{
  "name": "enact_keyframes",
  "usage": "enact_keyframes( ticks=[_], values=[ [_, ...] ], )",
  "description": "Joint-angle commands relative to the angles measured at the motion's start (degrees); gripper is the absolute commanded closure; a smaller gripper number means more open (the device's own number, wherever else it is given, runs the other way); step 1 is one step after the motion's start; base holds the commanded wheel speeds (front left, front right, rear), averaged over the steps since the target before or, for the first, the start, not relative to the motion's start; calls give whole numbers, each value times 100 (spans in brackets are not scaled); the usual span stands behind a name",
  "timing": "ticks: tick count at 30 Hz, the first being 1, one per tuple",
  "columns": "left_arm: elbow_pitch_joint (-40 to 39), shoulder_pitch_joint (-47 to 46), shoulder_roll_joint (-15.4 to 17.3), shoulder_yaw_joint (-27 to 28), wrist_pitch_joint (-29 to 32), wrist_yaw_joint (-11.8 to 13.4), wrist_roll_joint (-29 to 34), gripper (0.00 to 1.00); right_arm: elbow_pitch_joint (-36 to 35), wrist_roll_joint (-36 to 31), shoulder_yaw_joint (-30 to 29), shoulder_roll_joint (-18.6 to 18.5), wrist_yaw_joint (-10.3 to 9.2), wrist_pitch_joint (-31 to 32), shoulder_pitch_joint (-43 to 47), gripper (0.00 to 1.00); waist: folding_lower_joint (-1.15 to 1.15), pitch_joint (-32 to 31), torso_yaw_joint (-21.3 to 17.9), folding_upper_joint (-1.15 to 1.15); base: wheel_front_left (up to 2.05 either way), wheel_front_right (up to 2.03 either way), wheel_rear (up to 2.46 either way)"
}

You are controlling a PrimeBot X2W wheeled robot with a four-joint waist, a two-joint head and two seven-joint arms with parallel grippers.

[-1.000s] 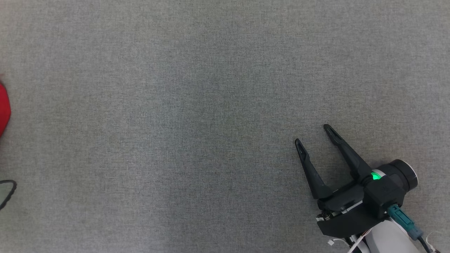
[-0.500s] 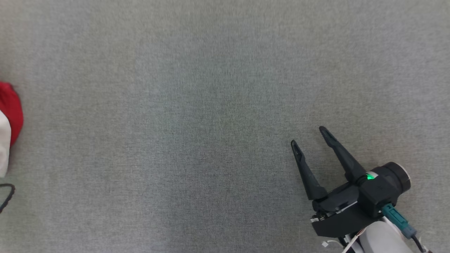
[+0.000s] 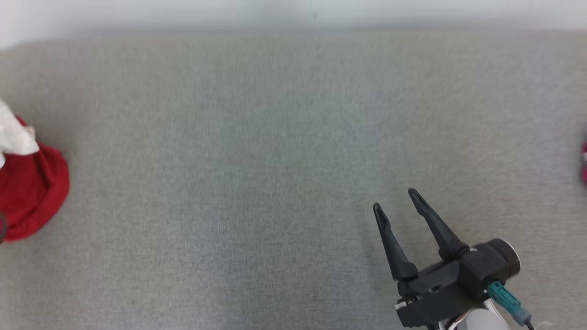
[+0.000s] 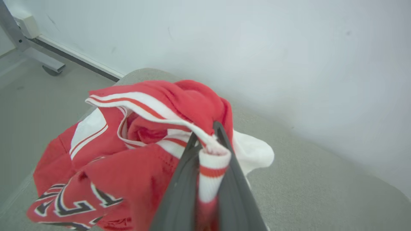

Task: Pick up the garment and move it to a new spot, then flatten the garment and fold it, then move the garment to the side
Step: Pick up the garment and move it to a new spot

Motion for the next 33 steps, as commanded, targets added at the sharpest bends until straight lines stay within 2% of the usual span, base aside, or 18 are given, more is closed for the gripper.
enact_keyframes(
  ticks=[1, 9, 18, 19, 26, 33],
  values=[
    [-126, -141, 33, -87, 76, -21, 8, 100, 10, 25, -52, 34, -16, -2, 133, 0, 1, -603, -185, 0, 0, 0, 0],
    [-635, -569, -263, -638, 335, -66, -38, 100, 0, 22, -266, 195, -17, -1, 506, 0, 1, -1319, -663, 0, 0, 0, 0],
    [-1038, -1013, -843, -1268, 509, -148, -252, 100, -38, 29, -345, 321, -16, -1, 733, 0, 1, -1626, -1298, 0, 0, 0, 0],
    [-1068, -1055, -1047, -1410, 466, -185, -322, 100, -43, 20, -365, 326, -16, -1, 766, 0, 1, -1631, -1417, 0, 0, 0, 0],
    [-873, -775, -1697, -1997, 201, -250, -234, 100, -76, -3, -423, 342, -16, -1, 836, 0, 1, -1614, -1794, 0, 0, 0, 0],
    [-450, -224, -1860, -2488, -221, -386, 219, 100, -81, 50, -403, 312, -17, -2, 850, 0, 1, -1561, -1993, 0, 0, 0, 0]
  ],
)
